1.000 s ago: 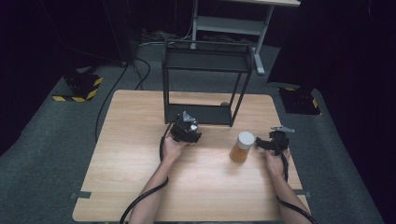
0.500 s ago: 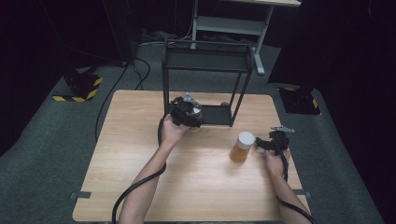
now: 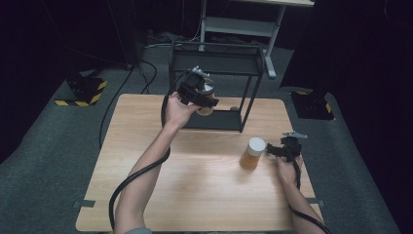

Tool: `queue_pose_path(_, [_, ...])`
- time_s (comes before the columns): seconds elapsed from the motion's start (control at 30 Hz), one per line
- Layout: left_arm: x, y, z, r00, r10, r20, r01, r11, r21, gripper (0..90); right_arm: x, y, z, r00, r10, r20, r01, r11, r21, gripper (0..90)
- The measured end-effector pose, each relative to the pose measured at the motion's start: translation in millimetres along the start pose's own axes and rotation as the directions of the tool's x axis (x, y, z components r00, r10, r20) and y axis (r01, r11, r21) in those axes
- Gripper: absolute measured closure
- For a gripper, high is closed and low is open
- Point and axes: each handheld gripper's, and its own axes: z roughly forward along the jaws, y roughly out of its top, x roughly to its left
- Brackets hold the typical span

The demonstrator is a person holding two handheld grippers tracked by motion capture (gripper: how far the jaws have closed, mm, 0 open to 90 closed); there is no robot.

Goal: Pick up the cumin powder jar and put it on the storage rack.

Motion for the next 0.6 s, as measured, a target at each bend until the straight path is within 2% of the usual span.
queue_pose_path(0.03, [-3.4, -0.5, -0.9, 0.9989, -0.047, 0.006, 0.048, 0.9985, -0.029, 31.1, 0.0, 0.1, 0.0, 1.0000, 0.000, -0.001, 0.000, 1.000, 0.000, 11.4])
queue_pose_path(0.07, [0.1, 8.2, -6.0, 1.0000, 0.004, 0.002, -0.004, 1.0000, -0.001, 31.1, -0.1, 0.1, 0.0, 1.0000, -0.001, -0.002, 0.001, 1.000, 0.000, 11.4])
queue_pose_path(0.1, [-0.6, 19.3, -14.8, 1.0000, -0.005, 0.001, 0.005, 0.9999, -0.015, 31.1, -0.3, 0.1, 0.0, 1.0000, -0.003, -0.003, 0.003, 1.000, 0.001, 11.4])
queue_pose_path(0.13, [-0.6, 19.3, -14.8, 1.0000, -0.005, 0.001, 0.005, 0.9999, -0.015, 31.1, -0.3, 0.1, 0.0, 1.0000, -0.003, -0.003, 0.003, 1.000, 0.001, 11.4])
queue_pose_path(0.23, [-0.9, 36.7, -26.3, 0.9997, 0.016, -0.018, -0.016, 0.9998, -0.015, 31.1, -0.3, 0.0, 0.0, 1.0000, -0.004, -0.003, 0.004, 1.000, 0.000, 11.4])
queue_pose_path(0.43, [1.1, 51.4, -38.8, 0.9996, 0.011, -0.026, -0.012, 0.9986, -0.051, 31.2, -0.1, -0.1, 0.0, 1.0000, -0.002, -0.003, 0.002, 1.000, -0.001, 11.6])
queue_pose_path(0.5, [-2.9, 63.2, -41.5, 0.9976, 0.015, -0.067, -0.018, 0.9989, -0.043, 31.2, -0.1, -0.2, 0.0, 1.0000, -0.002, -0.003, 0.002, 1.000, -0.001, 11.6])
queue_pose_path(0.6, [-2.9, 71.5, -42.4, 0.9954, 0.004, -0.096, -0.008, 0.9988, -0.048, 31.2, -0.3, -0.1, -0.1, 1.0000, -0.005, -0.005, 0.005, 1.000, 0.000, 11.6])
